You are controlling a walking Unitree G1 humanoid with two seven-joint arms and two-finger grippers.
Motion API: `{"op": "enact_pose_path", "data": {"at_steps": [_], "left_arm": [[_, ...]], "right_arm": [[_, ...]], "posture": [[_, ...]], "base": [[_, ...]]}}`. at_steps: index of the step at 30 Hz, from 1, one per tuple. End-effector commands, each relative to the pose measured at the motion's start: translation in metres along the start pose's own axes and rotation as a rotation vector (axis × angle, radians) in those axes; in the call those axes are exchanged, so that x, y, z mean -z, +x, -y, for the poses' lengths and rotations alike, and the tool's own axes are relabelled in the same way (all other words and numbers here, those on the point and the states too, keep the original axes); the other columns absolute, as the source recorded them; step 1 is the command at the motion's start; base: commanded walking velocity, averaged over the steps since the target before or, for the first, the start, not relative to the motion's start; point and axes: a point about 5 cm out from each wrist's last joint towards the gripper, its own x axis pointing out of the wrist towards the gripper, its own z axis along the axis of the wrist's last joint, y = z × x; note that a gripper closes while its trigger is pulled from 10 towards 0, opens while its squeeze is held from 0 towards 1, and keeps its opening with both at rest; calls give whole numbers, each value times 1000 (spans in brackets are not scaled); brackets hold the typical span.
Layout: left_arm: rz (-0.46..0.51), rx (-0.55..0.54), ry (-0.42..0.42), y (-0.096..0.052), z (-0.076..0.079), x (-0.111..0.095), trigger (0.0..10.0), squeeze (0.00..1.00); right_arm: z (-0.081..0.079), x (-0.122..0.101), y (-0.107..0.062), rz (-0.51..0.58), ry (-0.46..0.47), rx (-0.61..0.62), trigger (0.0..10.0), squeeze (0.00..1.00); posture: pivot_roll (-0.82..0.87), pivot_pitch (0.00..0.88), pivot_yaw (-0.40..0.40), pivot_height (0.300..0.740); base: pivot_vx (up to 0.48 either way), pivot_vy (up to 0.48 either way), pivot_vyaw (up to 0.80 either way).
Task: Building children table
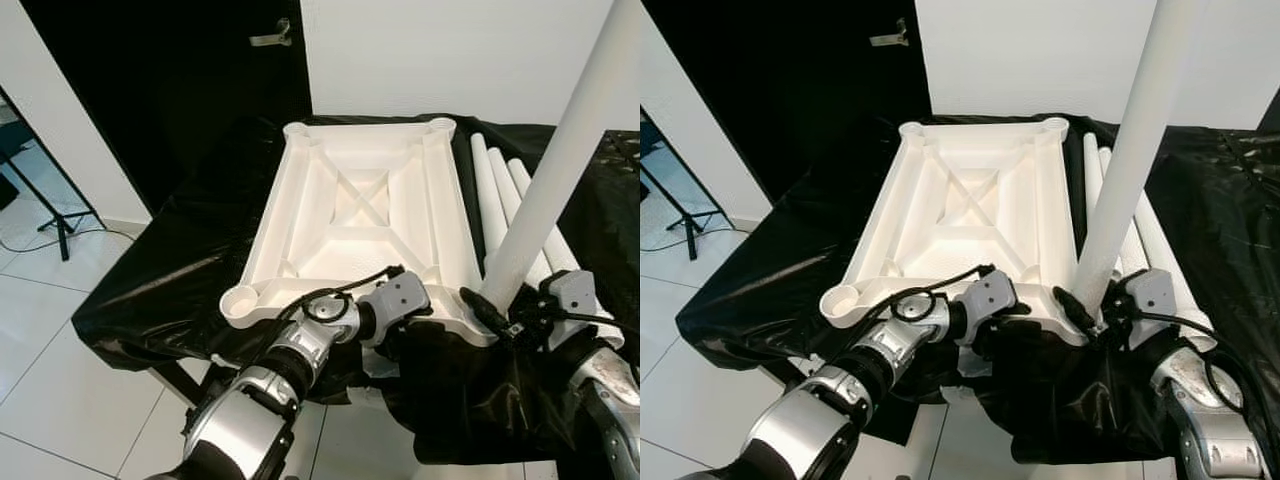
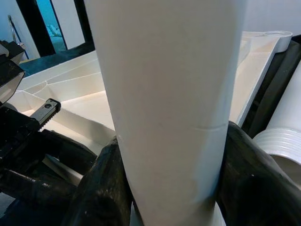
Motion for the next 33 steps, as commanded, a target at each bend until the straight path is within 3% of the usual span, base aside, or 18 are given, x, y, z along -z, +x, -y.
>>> {"op": "enact_pose_path", "data": {"at_steps": [1,3,5,7,10,14,17,18,19,20,21,22,26,27,28,29,33], "left_arm": [[-152,-53,-129,-5,16,43,10000,0],[-152,-52,-129,-5,16,43,10000,0],[-152,-52,-130,-5,16,44,10000,0],[-152,-52,-130,-5,16,44,10000,0],[-154,-51,-130,-5,16,44,10000,0],[-157,-46,-127,-5,17,45,10000,0],[-157,-42,-125,-5,17,44,10000,0],[-157,-41,-124,-4,17,44,10000,0],[-157,-39,-122,-4,17,44,10000,0],[-157,-39,-122,-4,17,44,10000,0],[-156,-38,-121,-4,18,44,10000,0],[-157,-37,-121,-4,18,44,10000,0],[-158,-36,-121,-3,18,44,10000,0],[-159,-35,-122,-3,19,44,10000,0],[-159,-35,-122,-3,19,44,10000,0],[-160,-32,-122,-3,19,45,10000,0],[-160,-31,-121,-3,20,45,10000,0]], "right_arm": [[-27,14,3,-22,107,-44,0,0],[-29,14,4,-1,128,18,0,0],[-30,14,5,43,149,166,0,0],[-29,14,5,54,154,205,0,0],[-25,16,0,68,158,410,0,0],[-20,17,-5,62,141,517,0,0],[-20,17,-5,51,130,525,0,0],[-21,16,-4,46,122,516,4510,0],[-21,16,-3,42,113,506,10000,0],[-21,16,-3,42,113,506,10000,0],[-20,14,-3,54,109,498,10000,937],[-20,11,-2,68,96,474,10000,1000],[-21,8,2,74,71,401,10000,1000],[-22,8,3,64,53,346,10000,0],[-22,8,3,64,53,346,10000,0],[-19,8,2,39,4,234,10000,0],[-12,7,-2,19,-42,178,10000,0]], "posture": [[106,0,28,740],[106,0,28,740],[105,0,28,740],[106,0,27,740],[105,0,33,740],[98,0,37,740],[95,0,38,740],[93,0,39,740],[91,0,40,740],[91,0,40,740],[91,0,39,740],[89,0,38,740],[86,0,39,740],[84,0,39,740],[84,0,39,740],[82,0,40,740],[81,0,41,740]], "base": [[0,0,0],[0,0,0],[0,0,0],[0,0,0],[0,0,0],[0,0,0],[0,0,0],[0,0,0],[0,0,0],[0,0,0],[0,0,0],[0,0,0],[0,0,0],[0,0,0],[0,0,0],[0,0,0],[0,0,0]]}}
